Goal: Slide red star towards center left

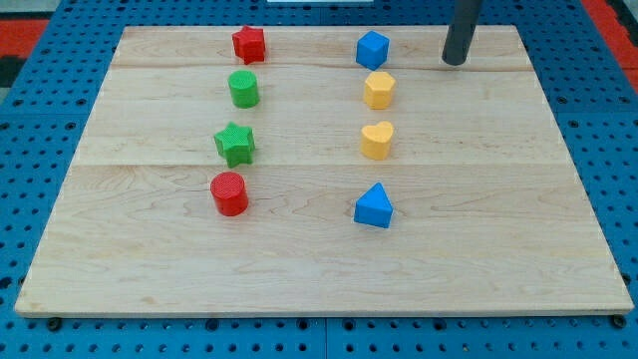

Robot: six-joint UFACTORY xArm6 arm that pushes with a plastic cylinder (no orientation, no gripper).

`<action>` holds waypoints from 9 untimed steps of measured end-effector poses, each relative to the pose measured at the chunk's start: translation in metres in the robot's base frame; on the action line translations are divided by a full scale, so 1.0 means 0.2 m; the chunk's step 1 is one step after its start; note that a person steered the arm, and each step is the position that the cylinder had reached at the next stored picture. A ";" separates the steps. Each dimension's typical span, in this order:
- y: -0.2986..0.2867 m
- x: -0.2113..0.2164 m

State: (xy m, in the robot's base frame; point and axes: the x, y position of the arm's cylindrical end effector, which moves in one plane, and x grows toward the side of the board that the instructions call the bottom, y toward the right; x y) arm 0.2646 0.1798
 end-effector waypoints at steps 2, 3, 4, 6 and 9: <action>-0.03 0.01; -0.02 0.01; -0.02 -0.13; -0.16 -0.37; -0.59 -0.35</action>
State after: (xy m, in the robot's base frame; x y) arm 0.1938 0.0612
